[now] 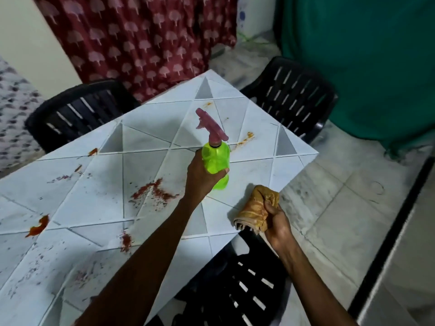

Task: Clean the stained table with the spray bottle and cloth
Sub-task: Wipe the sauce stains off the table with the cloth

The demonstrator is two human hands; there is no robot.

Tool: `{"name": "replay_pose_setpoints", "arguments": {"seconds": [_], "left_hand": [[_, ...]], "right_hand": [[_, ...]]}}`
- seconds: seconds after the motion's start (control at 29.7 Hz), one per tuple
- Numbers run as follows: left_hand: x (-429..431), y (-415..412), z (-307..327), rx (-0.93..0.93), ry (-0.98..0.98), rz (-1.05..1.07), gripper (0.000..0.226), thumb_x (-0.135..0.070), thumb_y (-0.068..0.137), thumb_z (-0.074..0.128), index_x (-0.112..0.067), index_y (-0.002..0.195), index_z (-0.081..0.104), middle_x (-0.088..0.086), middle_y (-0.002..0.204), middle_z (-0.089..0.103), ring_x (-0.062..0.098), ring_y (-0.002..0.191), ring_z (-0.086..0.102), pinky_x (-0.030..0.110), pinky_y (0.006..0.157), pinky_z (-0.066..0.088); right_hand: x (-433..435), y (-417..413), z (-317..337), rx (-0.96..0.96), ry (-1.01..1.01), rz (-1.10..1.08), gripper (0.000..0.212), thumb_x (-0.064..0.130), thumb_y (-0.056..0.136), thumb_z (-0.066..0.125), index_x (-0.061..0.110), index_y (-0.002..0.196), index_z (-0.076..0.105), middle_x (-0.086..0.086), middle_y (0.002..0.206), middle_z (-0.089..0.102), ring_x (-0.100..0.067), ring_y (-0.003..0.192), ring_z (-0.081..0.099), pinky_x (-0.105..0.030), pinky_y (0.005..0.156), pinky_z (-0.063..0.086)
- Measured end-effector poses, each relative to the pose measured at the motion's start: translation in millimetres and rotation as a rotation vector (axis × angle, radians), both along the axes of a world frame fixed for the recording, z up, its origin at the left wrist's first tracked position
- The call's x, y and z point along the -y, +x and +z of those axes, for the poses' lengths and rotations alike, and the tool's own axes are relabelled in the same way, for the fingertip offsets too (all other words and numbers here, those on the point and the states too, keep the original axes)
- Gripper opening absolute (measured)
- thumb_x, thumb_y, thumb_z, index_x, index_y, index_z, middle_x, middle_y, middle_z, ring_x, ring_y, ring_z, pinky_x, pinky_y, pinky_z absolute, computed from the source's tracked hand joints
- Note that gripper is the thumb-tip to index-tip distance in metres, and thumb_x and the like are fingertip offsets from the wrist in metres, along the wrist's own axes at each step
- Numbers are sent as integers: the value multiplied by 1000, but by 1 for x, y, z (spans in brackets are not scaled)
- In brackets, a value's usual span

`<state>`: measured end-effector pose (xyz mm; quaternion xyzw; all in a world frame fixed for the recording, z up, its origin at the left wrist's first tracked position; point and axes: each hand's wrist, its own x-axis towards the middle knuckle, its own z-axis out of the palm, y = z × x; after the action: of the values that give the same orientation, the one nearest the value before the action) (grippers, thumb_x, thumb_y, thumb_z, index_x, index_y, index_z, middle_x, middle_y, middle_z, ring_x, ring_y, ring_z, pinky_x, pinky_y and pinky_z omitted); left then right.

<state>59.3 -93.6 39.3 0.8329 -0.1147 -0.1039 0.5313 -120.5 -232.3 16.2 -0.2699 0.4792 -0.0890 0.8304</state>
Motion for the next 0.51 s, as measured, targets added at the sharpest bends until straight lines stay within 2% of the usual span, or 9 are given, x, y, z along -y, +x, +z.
{"name": "replay_pose_setpoints", "arguments": {"seconds": [0.03,0.1,0.24,0.34,0.4,0.51], "left_hand": [[40,-1,-8,-4,9,-45,73,-40,59,89,-28,121,53,-5,114,66,18,104,63,39,89,53],[67,-1,-9,19,0,-79,73,-36,60,89,-29,122,52,-6,115,66,16,103,63,40,89,53],[81,2,-17,68,-12,-96,74,-33,62,90,-29,126,51,-8,117,65,14,106,62,38,91,53],[77,0,-24,60,0,-136,77,-33,65,89,-33,130,47,-9,123,62,12,111,60,34,92,51],[70,2,-30,56,9,-202,81,-31,68,88,-28,137,44,-7,130,59,12,117,58,33,96,49],[40,7,-43,83,84,-210,80,-33,73,82,-11,140,44,6,136,54,20,122,54,36,103,44]], "right_hand": [[27,-7,-5,-9,2,-36,42,4,102,43,2,143,50,-10,88,76,-23,71,75,-37,60,63],[42,-9,-12,-18,6,-38,41,3,102,44,1,142,50,-7,87,77,-20,70,75,-33,58,62],[50,-7,-17,5,-13,4,39,3,102,45,3,140,52,-8,95,75,-18,72,75,-30,63,62],[50,-3,-24,8,-16,40,36,2,100,46,7,135,56,-5,90,77,-17,71,75,-29,60,61],[46,-1,-24,1,-39,73,35,0,99,48,9,131,59,-3,88,77,-16,71,75,-28,59,60],[32,11,-26,-7,-96,148,38,-5,95,49,11,127,62,-4,94,75,-15,71,73,-26,61,60]]}}
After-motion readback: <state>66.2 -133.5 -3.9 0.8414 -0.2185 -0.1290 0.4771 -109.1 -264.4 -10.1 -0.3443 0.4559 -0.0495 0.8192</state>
